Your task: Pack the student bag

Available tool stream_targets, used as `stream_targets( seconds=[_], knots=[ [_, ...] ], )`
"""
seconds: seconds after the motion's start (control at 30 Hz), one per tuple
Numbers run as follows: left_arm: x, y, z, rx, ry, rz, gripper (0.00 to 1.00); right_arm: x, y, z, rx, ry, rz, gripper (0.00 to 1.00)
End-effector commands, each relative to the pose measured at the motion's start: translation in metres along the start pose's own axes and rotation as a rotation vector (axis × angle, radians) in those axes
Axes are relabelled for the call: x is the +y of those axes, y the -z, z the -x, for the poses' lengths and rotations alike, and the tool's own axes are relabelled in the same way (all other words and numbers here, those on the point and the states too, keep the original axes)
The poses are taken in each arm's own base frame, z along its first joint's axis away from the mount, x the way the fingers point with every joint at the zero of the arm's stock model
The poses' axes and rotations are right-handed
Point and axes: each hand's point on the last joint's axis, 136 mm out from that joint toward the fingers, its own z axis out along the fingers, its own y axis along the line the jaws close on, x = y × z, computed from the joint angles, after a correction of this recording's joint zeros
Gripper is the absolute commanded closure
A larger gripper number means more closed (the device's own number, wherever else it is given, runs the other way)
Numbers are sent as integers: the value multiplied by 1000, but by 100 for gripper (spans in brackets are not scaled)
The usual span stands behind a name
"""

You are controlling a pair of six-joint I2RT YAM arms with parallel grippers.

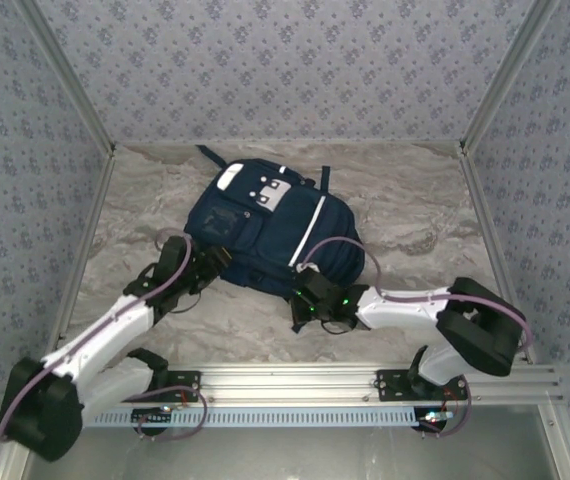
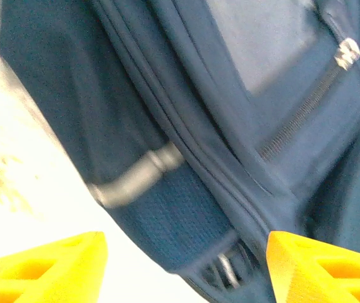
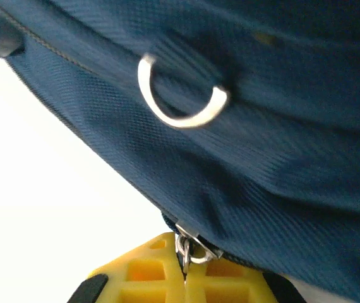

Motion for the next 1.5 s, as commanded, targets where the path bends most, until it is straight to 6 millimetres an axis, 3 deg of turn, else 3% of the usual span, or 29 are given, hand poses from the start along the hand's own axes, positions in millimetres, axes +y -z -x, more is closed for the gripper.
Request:
stream_targets(
  seconds=[0.0, 0.3, 0.53, 0.77, 0.9, 1.2, 1.33, 1.4, 1.47],
  knots=[
    [29, 2, -23, 37, 122, 49, 31, 56, -8, 22, -28, 20, 145, 100],
    [44, -14, -36, 60, 172, 63, 30, 119, -27, 37, -2, 73, 261, 100],
    [40, -38, -30, 29, 149, 62, 34, 128, -29, 29, 16, 81, 302, 100],
    [21, -59, -21, 25, 124, 44, 59, 120, -36, 17, 55, 84, 273, 100],
    [13, -55, -22, 34, 115, 13, 59, 116, -35, 11, 73, 84, 267, 100],
    [38, -8, -21, -62, 173, -62, 60, 104, -35, 14, 61, 42, 265, 100],
    [31, 5, -16, -100, 163, -132, 45, 112, -36, 13, 66, 24, 318, 100],
    [31, 4, -16, -95, 158, -129, 36, 114, -36, 14, 67, 18, 332, 100],
    [34, -1, -20, -78, 159, -117, 33, 116, -36, 15, 63, 16, 340, 100]
  ],
)
